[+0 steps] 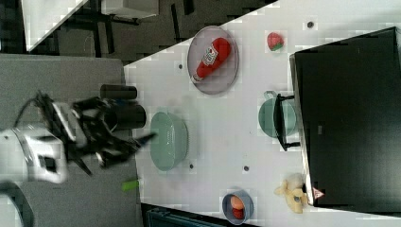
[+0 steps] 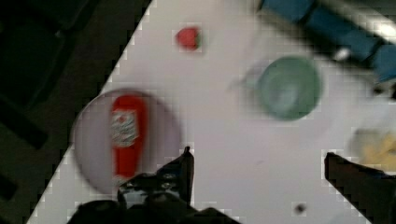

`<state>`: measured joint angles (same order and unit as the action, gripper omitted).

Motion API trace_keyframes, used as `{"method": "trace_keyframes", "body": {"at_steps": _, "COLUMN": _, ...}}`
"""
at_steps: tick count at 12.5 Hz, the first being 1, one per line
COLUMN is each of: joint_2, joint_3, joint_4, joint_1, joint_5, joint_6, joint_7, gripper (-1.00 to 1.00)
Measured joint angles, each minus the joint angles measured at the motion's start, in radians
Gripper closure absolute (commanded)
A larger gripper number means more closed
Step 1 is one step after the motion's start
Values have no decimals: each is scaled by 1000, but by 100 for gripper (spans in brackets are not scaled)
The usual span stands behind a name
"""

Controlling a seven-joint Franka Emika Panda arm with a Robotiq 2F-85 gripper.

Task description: Drag strainer right to left.

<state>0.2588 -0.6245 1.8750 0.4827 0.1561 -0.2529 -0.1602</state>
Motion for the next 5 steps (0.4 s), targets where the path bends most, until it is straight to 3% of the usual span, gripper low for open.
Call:
{"method": "trace_keyframes", "body": {"at_steps": 1, "joint_2": 11, "joint_3": -34, "joint_4": 2, "joint_1": -13, "joint_5": 29, "joint_6": 1, "joint_7": 57, "gripper": -100}}
{"method": "trace_keyframes", "body": {"at_steps": 3, "joint_2": 15, "joint_3": -76, "joint_4": 7, "joint_1": -11, "joint_5": -13, "joint_6": 5, "joint_7": 118, "gripper": -100}}
{"method": "trace_keyframes", "body": {"at_steps": 5, "joint_2": -5, "joint_3": -61, "joint_4": 30, "joint_1": -12, "joint_5": -7, "joint_6": 14, "joint_7": 162, "gripper": -100}}
